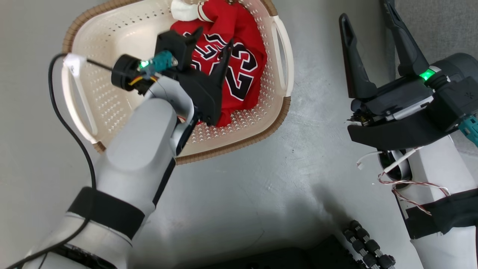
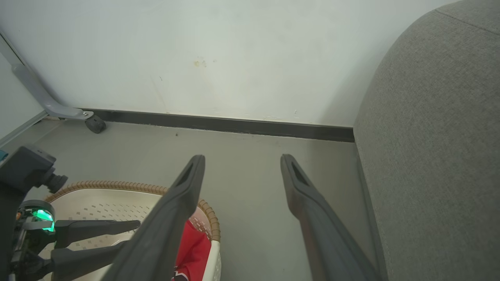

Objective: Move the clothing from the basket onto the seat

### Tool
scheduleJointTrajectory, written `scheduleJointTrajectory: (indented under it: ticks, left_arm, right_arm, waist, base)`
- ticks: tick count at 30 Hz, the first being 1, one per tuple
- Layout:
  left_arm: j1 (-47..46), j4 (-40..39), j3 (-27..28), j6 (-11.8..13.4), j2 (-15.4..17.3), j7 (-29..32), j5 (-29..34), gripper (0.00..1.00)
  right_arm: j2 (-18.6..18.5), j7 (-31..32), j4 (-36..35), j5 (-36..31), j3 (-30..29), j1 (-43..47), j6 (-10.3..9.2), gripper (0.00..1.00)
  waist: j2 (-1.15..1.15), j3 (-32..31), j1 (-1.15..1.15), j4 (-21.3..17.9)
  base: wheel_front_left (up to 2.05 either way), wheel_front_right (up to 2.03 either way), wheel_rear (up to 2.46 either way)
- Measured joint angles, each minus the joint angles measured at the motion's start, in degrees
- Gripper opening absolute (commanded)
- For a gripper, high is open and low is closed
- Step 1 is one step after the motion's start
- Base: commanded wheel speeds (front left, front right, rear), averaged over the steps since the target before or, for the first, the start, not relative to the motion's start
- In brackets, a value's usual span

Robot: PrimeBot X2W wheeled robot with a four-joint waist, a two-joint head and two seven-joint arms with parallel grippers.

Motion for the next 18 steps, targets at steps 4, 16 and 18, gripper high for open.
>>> scheduleJointTrajectory:
  ticks: [4,16,18]
  left_arm:
    - [-2.8,1.7,-0.3,0.0,0.0,1.2,-1.6,1.00]
    - [-5.7,4.9,-0.5,0.1,0.0,2.8,-5.4,1.00]
    - [-6.4,5.3,-0.6,0.2,0.0,2.8,-5.8,1.00]
  right_arm:
    - [0.3,0.0,-0.2,-0.1,0.6,-0.6,0.01,1.00]
    - [0.6,0.0,-1.0,-0.1,1.6,-0.8,0.02,1.00]
    - [0.8,0.0,-1.0,-0.1,1.8,-0.9,0.05,1.00]
  waist:
    - [0.00,1.1,0.00,-0.7]
    - [0.00,3.0,0.00,-2.3]
    - [0.00,3.4,0.00,-2.6]
  base:
    - [0.00,0.00,0.00]
    - [0.00,0.00,0.00]
    - [0.00,0.00,0.00]
